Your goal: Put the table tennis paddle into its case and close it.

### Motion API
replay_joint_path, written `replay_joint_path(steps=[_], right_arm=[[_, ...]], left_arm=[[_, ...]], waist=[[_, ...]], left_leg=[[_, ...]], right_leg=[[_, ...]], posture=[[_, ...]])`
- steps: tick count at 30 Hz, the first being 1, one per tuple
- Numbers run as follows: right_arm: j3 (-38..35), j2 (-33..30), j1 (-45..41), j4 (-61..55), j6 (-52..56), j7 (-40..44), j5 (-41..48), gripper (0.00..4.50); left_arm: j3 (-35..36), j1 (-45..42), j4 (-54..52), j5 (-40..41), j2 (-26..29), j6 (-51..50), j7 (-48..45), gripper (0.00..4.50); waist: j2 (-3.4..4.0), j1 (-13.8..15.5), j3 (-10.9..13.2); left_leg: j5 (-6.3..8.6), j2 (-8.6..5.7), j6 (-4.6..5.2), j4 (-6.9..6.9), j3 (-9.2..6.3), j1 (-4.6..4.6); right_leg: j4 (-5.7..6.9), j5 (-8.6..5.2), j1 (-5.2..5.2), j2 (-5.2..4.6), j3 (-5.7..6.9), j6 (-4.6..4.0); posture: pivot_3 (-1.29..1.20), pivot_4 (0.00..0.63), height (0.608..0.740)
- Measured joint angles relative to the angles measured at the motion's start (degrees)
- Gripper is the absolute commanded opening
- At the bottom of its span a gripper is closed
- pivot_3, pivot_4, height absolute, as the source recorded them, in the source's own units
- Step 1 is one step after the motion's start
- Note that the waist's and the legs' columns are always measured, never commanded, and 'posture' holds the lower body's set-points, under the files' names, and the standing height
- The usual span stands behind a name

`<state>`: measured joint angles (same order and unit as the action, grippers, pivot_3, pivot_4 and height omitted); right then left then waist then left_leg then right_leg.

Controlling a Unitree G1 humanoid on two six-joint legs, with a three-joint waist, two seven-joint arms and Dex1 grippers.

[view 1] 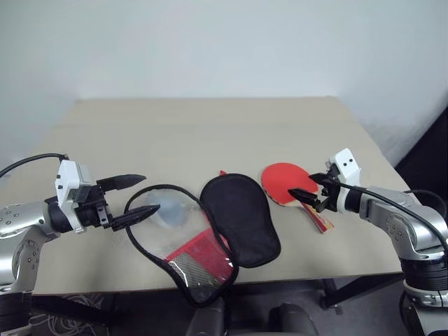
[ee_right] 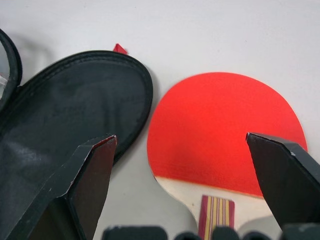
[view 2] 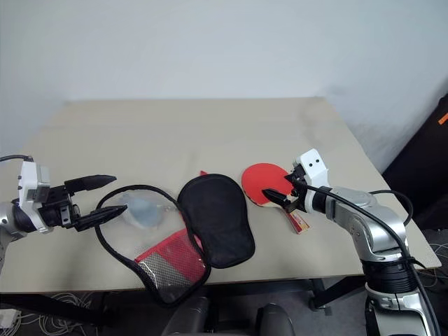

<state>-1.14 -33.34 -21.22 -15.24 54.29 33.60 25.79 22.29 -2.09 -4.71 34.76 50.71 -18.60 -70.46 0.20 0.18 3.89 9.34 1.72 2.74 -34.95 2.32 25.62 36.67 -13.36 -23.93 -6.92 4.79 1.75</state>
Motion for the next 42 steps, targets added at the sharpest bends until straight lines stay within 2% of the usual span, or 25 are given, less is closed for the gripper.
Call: replay_joint_path(steps=[13, 19, 26, 29, 42], right_arm=[[0.2, 0.4, 1.5, -0.8, 1.1, -0.2, 0.2, 4.50], [-0.2, 0.1, 1.5, -0.7, 1.2, 0.4, 0.6, 4.50], [-0.3, -1.4, -0.1, 2.1, 0.5, 1.4, 0.5, 4.50], [-0.2, -1.1, -0.6, 2.3, 1.1, 1.4, 0.9, 4.50], [5.5, 0.9, 0.2, 6.2, -1.9, -0.3, -4.1, 4.50]], left_arm=[[0.5, 0.6, 0.0, 0.0, 0.0, -0.3, 0.2, 4.47], [0.4, 0.6, -0.4, 0.0, -1.8, -0.6, 1.8, 4.47], [0.5, 3.0, -4.5, 0.0, -3.4, -0.8, 3.8, 4.47], [1.5, 4.7, -7.1, 1.2, -3.1, -2.6, 3.9, 4.47], [4.0, 7.4, -9.3, 2.2, -2.9, -3.2, 4.3, 4.47]], waist=[[0.00, 0.0, 0.0], [0.09, 0.0, 0.0], [0.06, 0.0, -0.1], [0.05, 0.0, -0.1], [0.01, 0.0, -0.1]], left_leg=[[0.00, 0.62, -0.01, -0.14, 0.47, 0.10], [0.00, 1.19, -0.02, -0.01, 1.20, 0.48], [0.01, 1.20, -0.06, -0.03, 1.98, 0.56], [-0.01, 1.21, -0.10, -0.12, 2.07, 0.88], [-0.01, 1.83, -0.13, -0.34, 2.83, 0.90]], right_leg=[[-0.11, 0.45, -0.32, -0.02, 0.30, -0.11], [-0.99, 1.50, -0.56, 0.08, 0.88, -0.26], [-1.01, 1.52, -0.87, 0.02, 0.87, -0.27], [-0.98, 1.67, -1.31, 0.04, 0.88, -0.40], [-0.98, 2.07, -1.48, 0.09, 0.90, -0.43]], posture=[[0.00, 0.000, 0.706], [0.00, 0.000, 0.706], [0.00, 0.000, 0.706], [0.00, 0.000, 0.706], [0.00, 0.000, 0.706]])
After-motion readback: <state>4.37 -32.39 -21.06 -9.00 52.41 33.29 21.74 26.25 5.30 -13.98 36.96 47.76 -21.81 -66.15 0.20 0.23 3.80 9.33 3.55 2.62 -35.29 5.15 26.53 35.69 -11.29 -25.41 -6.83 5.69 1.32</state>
